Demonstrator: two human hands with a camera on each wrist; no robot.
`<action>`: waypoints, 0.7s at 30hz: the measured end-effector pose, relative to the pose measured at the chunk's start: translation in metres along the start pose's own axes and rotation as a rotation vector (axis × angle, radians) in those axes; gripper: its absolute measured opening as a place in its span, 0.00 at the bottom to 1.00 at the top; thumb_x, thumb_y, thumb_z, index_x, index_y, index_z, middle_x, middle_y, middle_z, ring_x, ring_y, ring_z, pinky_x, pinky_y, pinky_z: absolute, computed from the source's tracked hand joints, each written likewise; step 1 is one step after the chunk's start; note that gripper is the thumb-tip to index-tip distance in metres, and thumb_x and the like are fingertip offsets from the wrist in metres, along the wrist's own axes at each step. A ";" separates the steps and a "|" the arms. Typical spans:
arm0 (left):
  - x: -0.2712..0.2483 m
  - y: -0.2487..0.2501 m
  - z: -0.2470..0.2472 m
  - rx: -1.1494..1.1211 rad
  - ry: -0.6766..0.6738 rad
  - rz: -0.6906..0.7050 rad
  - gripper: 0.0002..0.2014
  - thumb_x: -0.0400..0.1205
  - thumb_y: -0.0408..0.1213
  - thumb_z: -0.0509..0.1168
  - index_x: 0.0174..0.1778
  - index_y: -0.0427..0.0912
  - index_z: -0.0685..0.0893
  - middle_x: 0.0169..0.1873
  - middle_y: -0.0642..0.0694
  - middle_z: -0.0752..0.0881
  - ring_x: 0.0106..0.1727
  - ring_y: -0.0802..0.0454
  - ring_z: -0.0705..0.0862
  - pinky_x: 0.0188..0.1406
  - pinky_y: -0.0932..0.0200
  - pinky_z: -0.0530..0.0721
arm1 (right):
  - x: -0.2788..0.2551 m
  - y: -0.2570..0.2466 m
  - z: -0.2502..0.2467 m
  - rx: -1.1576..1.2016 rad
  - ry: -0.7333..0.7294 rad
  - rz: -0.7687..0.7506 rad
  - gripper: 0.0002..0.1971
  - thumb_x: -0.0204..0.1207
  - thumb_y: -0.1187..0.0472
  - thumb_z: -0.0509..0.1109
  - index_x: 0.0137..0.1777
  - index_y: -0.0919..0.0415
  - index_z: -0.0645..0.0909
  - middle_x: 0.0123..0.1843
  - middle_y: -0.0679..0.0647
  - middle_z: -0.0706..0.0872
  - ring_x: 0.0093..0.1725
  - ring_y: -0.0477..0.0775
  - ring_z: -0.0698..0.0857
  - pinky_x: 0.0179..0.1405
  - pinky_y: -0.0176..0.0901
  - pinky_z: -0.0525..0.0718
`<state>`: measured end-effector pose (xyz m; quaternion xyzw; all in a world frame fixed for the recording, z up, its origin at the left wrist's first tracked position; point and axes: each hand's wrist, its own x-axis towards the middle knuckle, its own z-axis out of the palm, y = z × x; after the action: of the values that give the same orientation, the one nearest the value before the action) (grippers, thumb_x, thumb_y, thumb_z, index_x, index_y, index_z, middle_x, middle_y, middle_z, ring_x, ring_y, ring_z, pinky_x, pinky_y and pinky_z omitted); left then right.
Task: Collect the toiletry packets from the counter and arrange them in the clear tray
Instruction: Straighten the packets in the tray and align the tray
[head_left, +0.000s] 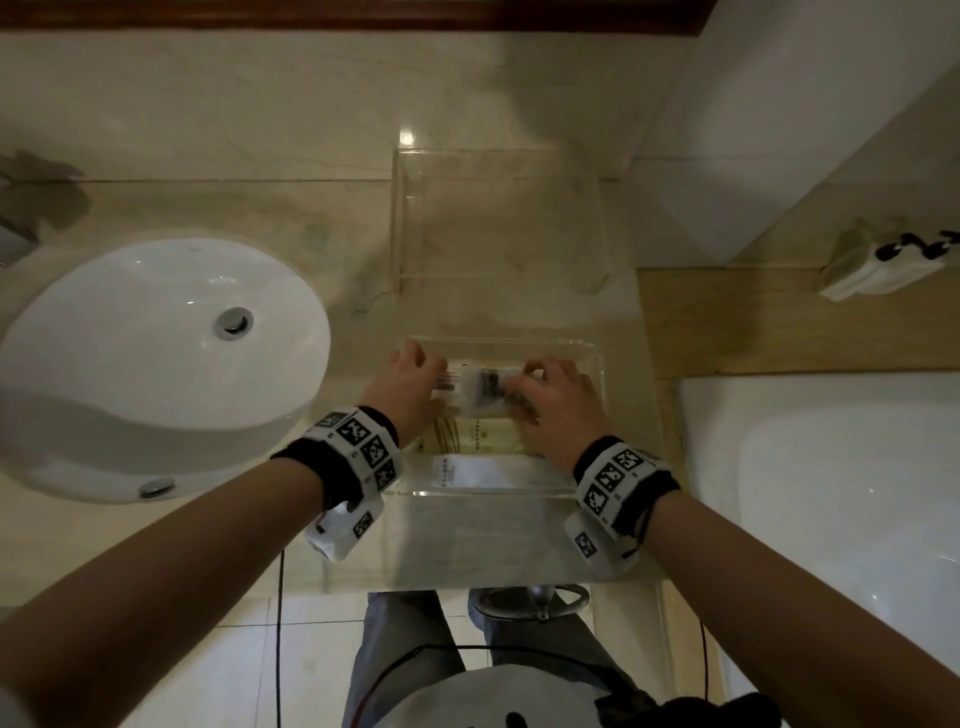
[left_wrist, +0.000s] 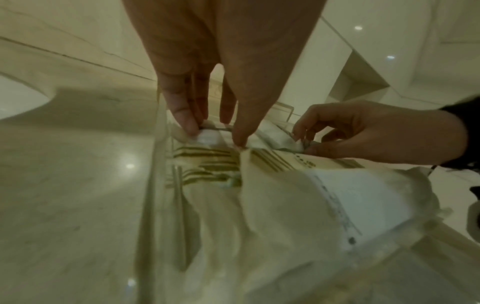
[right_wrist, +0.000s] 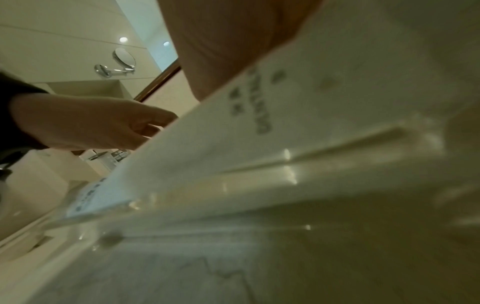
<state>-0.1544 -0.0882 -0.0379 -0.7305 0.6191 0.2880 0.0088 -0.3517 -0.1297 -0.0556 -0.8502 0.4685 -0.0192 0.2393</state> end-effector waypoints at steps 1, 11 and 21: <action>0.000 0.000 0.000 -0.003 0.010 0.001 0.19 0.79 0.39 0.66 0.66 0.41 0.74 0.63 0.40 0.71 0.64 0.42 0.73 0.66 0.51 0.75 | 0.000 0.001 0.000 0.003 0.003 0.022 0.13 0.75 0.57 0.67 0.58 0.54 0.82 0.63 0.60 0.78 0.63 0.64 0.74 0.61 0.56 0.73; -0.002 0.013 0.000 0.084 0.126 0.211 0.20 0.80 0.45 0.63 0.66 0.39 0.76 0.65 0.42 0.76 0.66 0.43 0.74 0.64 0.52 0.75 | -0.007 0.005 0.003 -0.020 0.137 0.100 0.09 0.71 0.62 0.71 0.51 0.59 0.83 0.52 0.61 0.80 0.50 0.63 0.79 0.52 0.57 0.80; 0.008 0.035 0.005 0.075 -0.026 0.218 0.19 0.82 0.46 0.61 0.66 0.39 0.73 0.64 0.43 0.73 0.57 0.45 0.80 0.51 0.53 0.83 | -0.017 0.034 -0.001 -0.021 0.172 0.179 0.05 0.73 0.65 0.67 0.48 0.62 0.81 0.53 0.61 0.81 0.51 0.64 0.79 0.51 0.51 0.74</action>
<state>-0.1874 -0.1020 -0.0333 -0.6542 0.7051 0.2733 0.0128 -0.3882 -0.1315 -0.0657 -0.8028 0.5614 -0.0657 0.1899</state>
